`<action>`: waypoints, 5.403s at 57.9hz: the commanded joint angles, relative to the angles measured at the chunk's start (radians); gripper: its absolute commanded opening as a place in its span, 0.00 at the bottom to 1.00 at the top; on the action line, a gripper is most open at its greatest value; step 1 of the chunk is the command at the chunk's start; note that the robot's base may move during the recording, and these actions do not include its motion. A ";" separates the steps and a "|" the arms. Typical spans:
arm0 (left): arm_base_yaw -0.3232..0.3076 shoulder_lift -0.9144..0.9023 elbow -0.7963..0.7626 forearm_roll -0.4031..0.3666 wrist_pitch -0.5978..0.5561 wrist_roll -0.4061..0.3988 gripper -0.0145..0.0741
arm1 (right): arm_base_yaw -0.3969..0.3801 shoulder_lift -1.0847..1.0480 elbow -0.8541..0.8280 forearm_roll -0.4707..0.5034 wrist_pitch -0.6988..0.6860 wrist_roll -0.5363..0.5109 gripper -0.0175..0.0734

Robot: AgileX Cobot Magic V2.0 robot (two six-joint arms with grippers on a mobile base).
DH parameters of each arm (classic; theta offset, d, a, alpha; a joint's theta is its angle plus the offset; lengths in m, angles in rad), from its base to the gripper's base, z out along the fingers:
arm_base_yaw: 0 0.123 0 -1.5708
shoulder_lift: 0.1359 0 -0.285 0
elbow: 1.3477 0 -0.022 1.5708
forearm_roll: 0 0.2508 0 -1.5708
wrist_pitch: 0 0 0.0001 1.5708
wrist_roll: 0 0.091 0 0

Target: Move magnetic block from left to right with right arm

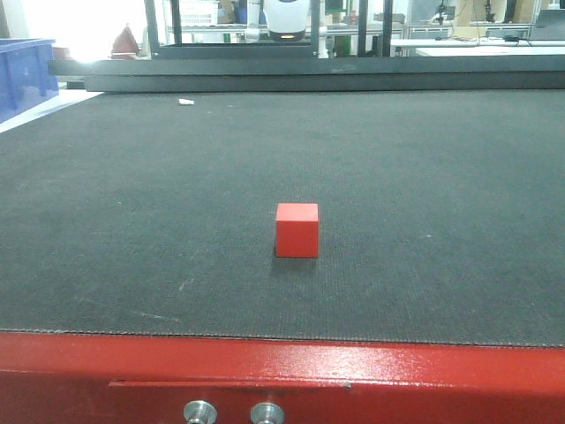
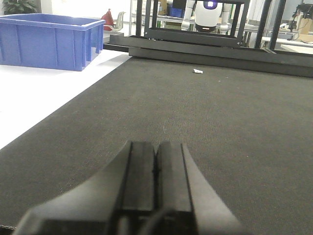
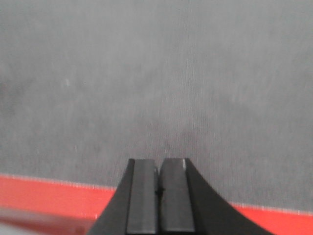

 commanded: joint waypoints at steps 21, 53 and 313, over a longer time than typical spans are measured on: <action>-0.006 -0.009 0.007 -0.007 -0.092 -0.004 0.03 | 0.085 0.498 -0.282 -0.028 0.055 0.219 0.26; -0.006 -0.009 0.007 -0.007 -0.092 -0.004 0.03 | 0.447 0.981 -0.676 -0.067 0.315 0.472 0.84; -0.006 -0.009 0.007 -0.007 -0.092 -0.004 0.03 | -0.092 -0.111 0.100 -0.010 -0.728 -0.037 0.49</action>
